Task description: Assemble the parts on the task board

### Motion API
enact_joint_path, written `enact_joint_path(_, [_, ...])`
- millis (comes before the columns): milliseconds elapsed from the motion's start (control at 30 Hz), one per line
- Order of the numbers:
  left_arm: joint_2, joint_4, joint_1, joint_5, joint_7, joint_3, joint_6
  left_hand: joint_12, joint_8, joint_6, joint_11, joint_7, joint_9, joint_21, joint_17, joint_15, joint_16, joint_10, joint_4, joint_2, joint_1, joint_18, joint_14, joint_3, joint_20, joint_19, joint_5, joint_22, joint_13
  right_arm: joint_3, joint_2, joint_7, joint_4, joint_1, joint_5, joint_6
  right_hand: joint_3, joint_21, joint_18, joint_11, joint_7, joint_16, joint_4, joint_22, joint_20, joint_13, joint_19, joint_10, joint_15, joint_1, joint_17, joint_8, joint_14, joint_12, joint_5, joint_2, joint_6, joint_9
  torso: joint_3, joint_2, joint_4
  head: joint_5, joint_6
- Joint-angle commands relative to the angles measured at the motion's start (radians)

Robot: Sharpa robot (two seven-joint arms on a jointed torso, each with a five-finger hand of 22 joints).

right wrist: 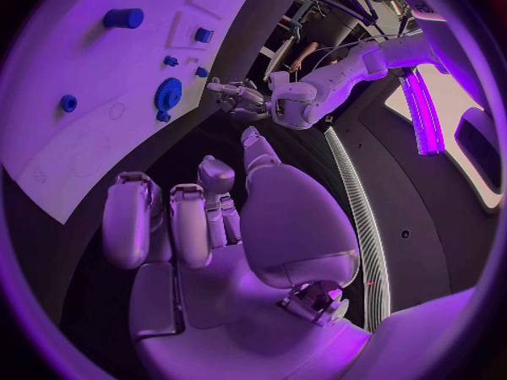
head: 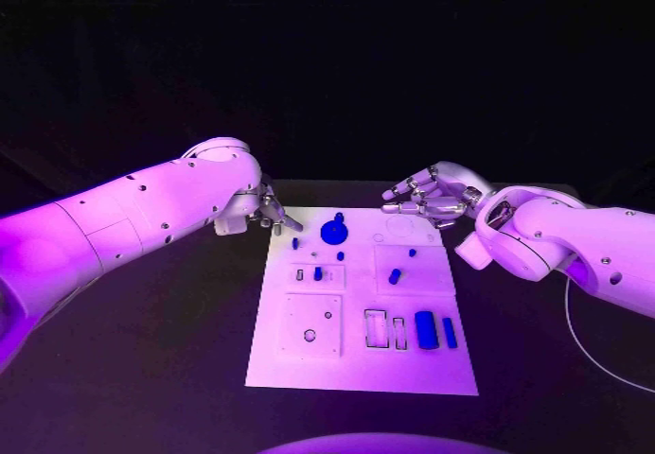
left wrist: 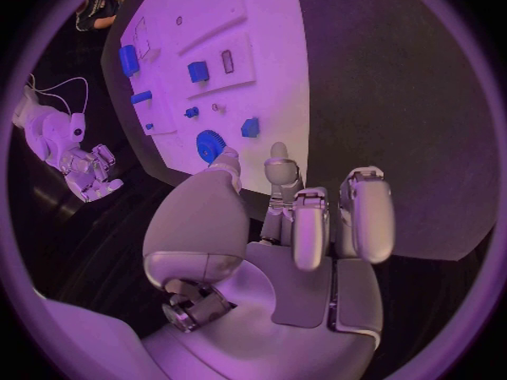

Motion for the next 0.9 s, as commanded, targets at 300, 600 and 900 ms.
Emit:
enact_joint_path(300, [0.033,-0.041,-0.016,-0.037,0.033,-0.008,0.043,0.007,0.002,0.012,-0.003,-0.002,-0.003,0.007,0.263,0.001,0.003,0.01,-0.001,0.016,0.011,0.013,0.104,-0.012,-0.001,0.007,-0.008,0.068,0.001,0.0,0.001,0.008,0.001,-0.001,-0.004,0.015,-0.008,-0.004,0.017,-0.004,0.003,-0.003,0.0,0.0,-0.001,-0.001,-0.007,-0.005,-0.005,-0.008,0.062,0.001,0.065,-0.004,0.0,0.006,0.007,0.001,0.0012,0.0,0.0,0.002,-0.005])
enact_joint_path(600, [0.04,-0.045,-0.019,-0.012,0.057,-0.009,0.041,0.011,0.005,0.018,-0.005,-0.004,-0.005,0.011,0.263,0.0,0.003,0.013,-0.002,0.032,0.019,0.011,0.104,-0.017,-0.002,0.01,-0.008,0.073,0.003,0.0,0.004,0.008,0.001,-0.001,-0.004,0.016,-0.008,-0.004,0.017,-0.004,0.003,-0.004,0.0,0.0,-0.001,-0.001,-0.007,-0.005,-0.005,-0.007,0.061,0.001,0.065,-0.003,0.002,0.007,0.007,0.001,0.0006,-0.002,0.0009,0.003,-0.008])
enact_joint_path(900, [0.045,-0.043,-0.019,0.001,0.066,-0.009,0.037,0.012,0.005,0.019,-0.006,-0.004,-0.007,0.012,0.263,-0.001,0.003,0.014,-0.004,0.039,0.027,0.011,0.104,-0.02,-0.003,0.011,-0.007,0.075,0.002,0.0,0.007,0.008,-0.001,-0.001,-0.004,0.017,-0.008,-0.004,0.017,-0.004,0.003,-0.004,0.0,0.0,-0.001,-0.001,-0.007,-0.005,-0.005,-0.007,0.061,0.001,0.065,-0.003,0.002,0.007,0.007,0.001,0.001,-0.001,0.0003,0.004,-0.007])
